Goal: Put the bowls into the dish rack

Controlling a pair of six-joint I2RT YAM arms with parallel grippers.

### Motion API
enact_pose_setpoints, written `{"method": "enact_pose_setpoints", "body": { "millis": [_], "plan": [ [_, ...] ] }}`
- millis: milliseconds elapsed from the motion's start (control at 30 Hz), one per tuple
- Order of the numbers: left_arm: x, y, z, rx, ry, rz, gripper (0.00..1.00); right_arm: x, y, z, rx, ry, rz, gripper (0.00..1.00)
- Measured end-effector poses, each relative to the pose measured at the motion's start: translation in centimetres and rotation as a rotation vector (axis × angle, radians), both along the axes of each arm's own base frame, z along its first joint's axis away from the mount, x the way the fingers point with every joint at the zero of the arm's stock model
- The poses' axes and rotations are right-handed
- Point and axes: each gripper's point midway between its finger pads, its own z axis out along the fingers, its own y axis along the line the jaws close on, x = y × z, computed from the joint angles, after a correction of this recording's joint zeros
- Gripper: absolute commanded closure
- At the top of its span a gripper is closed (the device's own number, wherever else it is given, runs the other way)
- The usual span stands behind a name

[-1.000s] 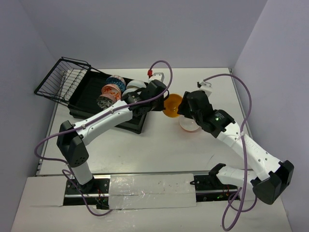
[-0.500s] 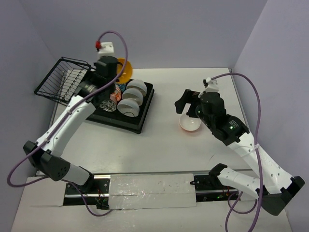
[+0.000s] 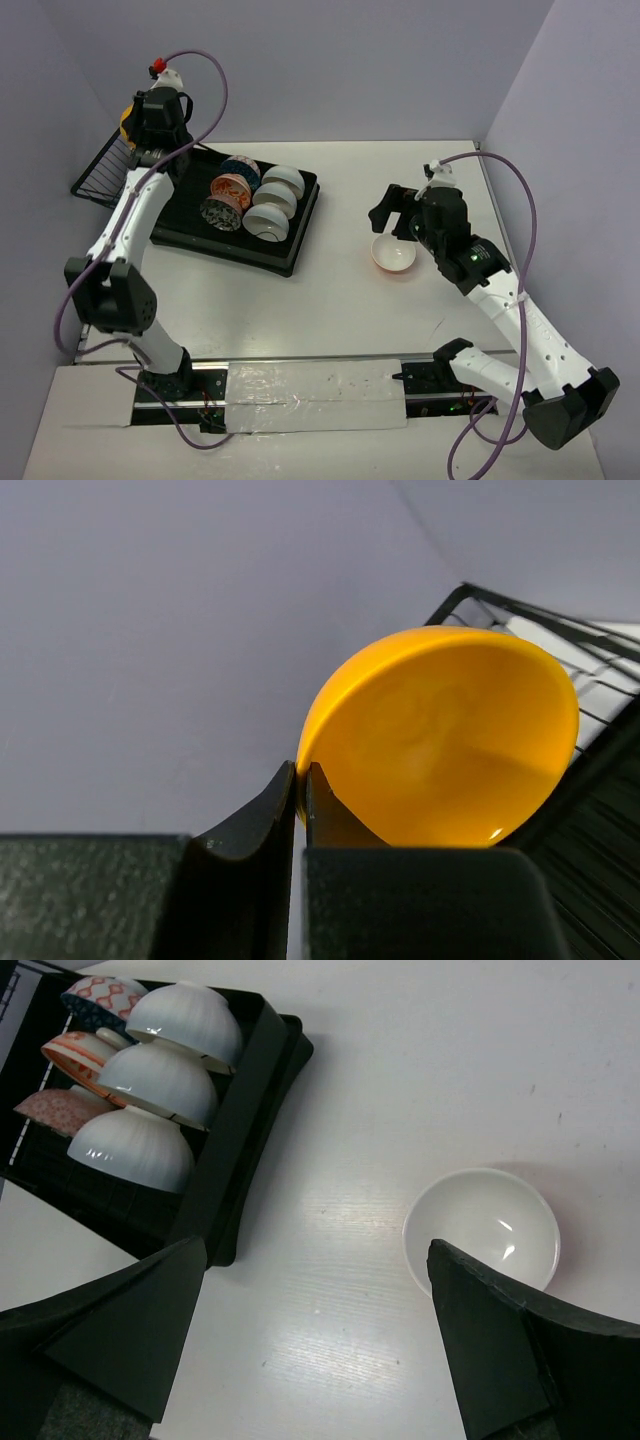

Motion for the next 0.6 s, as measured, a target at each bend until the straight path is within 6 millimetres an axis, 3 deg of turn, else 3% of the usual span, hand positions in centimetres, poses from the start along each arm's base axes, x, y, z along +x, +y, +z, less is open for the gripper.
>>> {"method": "enact_pose_setpoints", "body": {
  "millis": [233,400,600],
  "plan": [
    [5.4,4.4,-4.8,0.148,0.182,0.082,1.0,0.3,0.0,-0.3,-0.032,-0.006,0.018,0.02],
    [7.0,6.4,-7.0,0.217,0.262,0.113,1.0,0.8,-0.5,-0.8,-0.062,0.0,0.005,0.02],
    [8.2,7.0,-8.5,0.288,0.309,0.14,1.0,1.4,-0.8,-1.9,-0.083,0.031,-0.007,0.02]
  ]
}}
